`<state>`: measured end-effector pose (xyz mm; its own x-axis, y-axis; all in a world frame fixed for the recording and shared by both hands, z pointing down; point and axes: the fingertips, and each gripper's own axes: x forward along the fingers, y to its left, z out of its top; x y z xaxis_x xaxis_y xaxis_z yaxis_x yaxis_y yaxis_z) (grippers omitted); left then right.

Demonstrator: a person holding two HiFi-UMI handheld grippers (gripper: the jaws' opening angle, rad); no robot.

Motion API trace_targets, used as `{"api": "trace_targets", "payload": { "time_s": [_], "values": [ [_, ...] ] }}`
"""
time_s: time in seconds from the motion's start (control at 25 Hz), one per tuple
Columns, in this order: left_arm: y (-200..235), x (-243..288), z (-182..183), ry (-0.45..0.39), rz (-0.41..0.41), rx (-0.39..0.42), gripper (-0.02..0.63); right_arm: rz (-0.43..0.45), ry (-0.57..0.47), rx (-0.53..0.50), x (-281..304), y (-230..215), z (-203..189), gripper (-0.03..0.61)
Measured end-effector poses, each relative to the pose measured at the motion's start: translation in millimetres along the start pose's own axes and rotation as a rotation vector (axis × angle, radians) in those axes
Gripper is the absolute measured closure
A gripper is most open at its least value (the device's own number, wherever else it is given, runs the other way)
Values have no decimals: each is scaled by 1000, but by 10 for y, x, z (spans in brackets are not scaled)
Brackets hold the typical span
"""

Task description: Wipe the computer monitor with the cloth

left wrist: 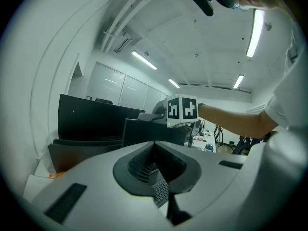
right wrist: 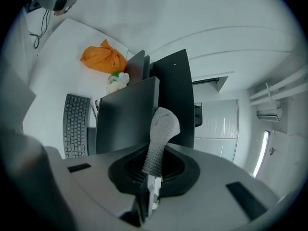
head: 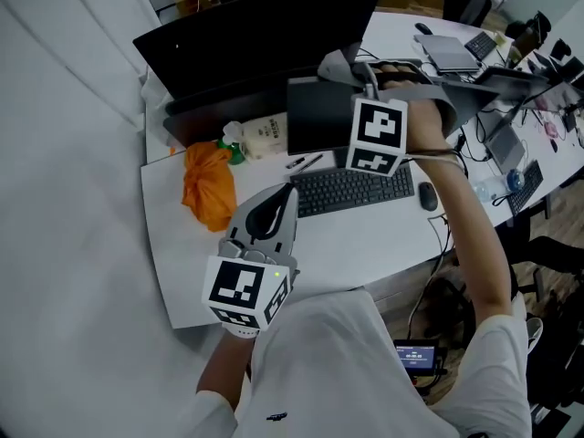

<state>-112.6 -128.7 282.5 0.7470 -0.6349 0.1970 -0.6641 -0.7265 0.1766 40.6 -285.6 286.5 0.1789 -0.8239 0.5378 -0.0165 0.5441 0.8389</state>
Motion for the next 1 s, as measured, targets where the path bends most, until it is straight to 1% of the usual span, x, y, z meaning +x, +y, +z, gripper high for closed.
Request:
{"api": "trace_targets", "payload": {
  "time_s": [0.16, 0.36, 0.56, 0.76, 1.0],
  "values": [
    [-58, 46, -12, 7, -10, 4, 595, -4, 70, -32, 23, 50, -314, 551],
    [-176, 119, -13, 16, -24, 11, 594, -5, 142, -36, 49, 70, -727, 551],
    [-271, 207, -25, 24, -39, 19, 594, -13, 164, -31, 43, 92, -947, 551],
    [-369, 311, 7, 30, -50, 28, 594, -14, 210, -7, 68, 74, -1296, 551],
    [-503, 453, -6, 39, -66, 36, 595, -17, 205, -6, 82, 92, -1439, 551]
  ]
}}
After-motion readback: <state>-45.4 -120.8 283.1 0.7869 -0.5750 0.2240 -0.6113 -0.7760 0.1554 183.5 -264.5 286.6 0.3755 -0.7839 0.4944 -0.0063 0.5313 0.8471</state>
